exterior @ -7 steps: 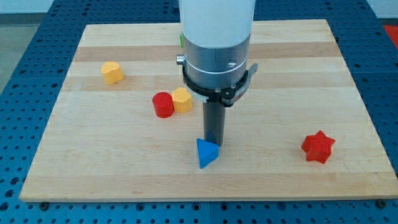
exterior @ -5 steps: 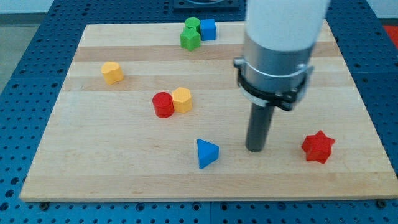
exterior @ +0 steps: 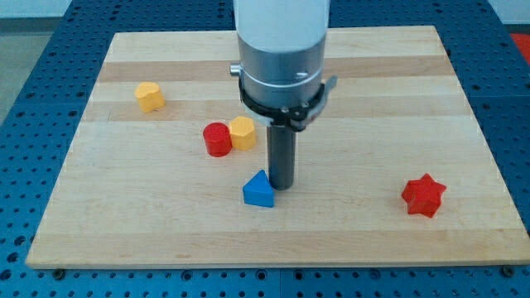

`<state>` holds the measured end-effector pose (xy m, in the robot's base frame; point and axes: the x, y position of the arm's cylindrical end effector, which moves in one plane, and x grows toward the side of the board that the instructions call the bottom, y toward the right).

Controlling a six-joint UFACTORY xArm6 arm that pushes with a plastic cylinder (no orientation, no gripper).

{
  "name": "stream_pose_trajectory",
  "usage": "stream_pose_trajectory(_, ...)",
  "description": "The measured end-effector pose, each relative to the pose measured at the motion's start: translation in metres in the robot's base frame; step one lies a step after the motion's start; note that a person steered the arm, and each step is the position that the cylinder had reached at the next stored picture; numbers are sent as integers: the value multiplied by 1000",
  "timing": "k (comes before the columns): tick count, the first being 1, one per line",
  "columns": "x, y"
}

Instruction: Push the blue triangle into the blue cube

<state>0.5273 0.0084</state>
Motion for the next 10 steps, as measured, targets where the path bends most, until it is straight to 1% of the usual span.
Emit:
stream_pose_trajectory(1,29,3)
stream_pose_trajectory(2,54,-20)
stream_pose_trajectory(3,43,-48)
stream_pose_trajectory(4,-2,-30)
stream_pose_trajectory(5,-34,-12)
stream_pose_trajectory(6,-35,-5)
stream_pose_trajectory(7,-17,-7)
stream_pose_trajectory(8,-20,7)
stream_pose_trajectory(10,-116,9)
